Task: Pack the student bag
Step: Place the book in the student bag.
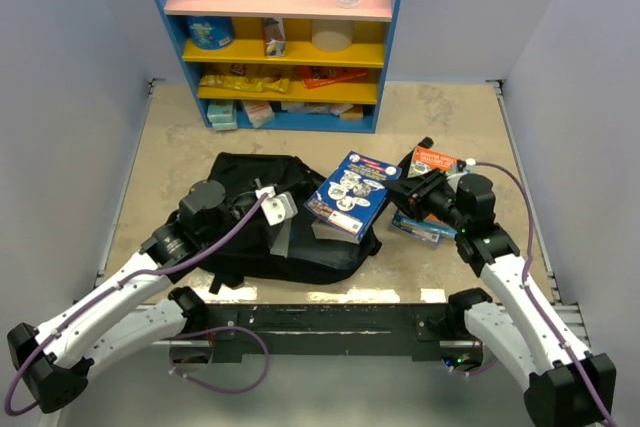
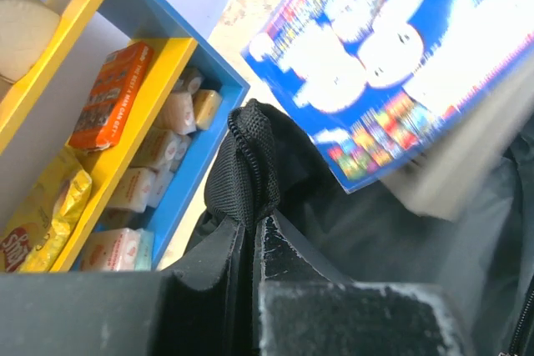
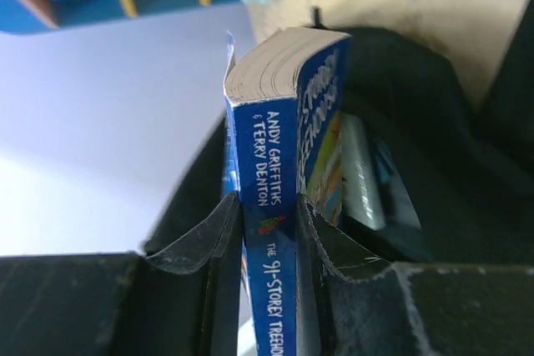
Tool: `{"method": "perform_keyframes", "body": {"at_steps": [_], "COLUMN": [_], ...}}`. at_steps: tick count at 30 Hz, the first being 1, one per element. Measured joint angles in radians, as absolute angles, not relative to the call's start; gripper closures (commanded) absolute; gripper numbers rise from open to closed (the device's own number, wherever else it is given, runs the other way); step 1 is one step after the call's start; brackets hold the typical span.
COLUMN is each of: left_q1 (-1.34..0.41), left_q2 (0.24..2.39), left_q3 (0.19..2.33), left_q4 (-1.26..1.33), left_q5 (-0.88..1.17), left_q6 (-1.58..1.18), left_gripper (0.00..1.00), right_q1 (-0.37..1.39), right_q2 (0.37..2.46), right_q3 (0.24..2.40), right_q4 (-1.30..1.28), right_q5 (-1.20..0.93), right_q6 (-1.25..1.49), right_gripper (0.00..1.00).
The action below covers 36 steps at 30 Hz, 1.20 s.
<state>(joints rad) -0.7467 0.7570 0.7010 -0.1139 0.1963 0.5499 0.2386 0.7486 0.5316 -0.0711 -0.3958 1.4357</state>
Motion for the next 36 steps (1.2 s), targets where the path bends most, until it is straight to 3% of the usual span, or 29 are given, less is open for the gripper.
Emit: {"method": "perform_keyframes", "body": {"at_steps": [13, 18, 29, 36], "left_q1": [-0.747, -0.747, -0.747, -0.746], "left_q2": [0.764, 0.768, 0.793, 0.793], "left_q3": [0.728, 0.737, 0.776, 0.776], "left_q4": [-0.115, -0.127, -0.153, -0.152], "left_q5": [0.141, 0.147, 0.156, 0.145], "left_q6": [0.542, 0.538, 0.534, 0.544], "left_gripper": [1.00, 1.00, 1.00, 1.00], "right_q1": [0.289, 0.306, 0.624, 0.664], "right_q2": [0.733, 0.772, 1.069, 1.140], "right_q3": [0.656, 0.651, 0.819, 0.875], "right_q4": [-0.382, -0.373, -0.274, -0.285], "right_q5": [-0.252, -0.243, -0.113, -0.130], "right_q6": [1.234, 1.224, 1.165, 1.111], "right_gripper": [1.00, 1.00, 1.00, 1.00]}}
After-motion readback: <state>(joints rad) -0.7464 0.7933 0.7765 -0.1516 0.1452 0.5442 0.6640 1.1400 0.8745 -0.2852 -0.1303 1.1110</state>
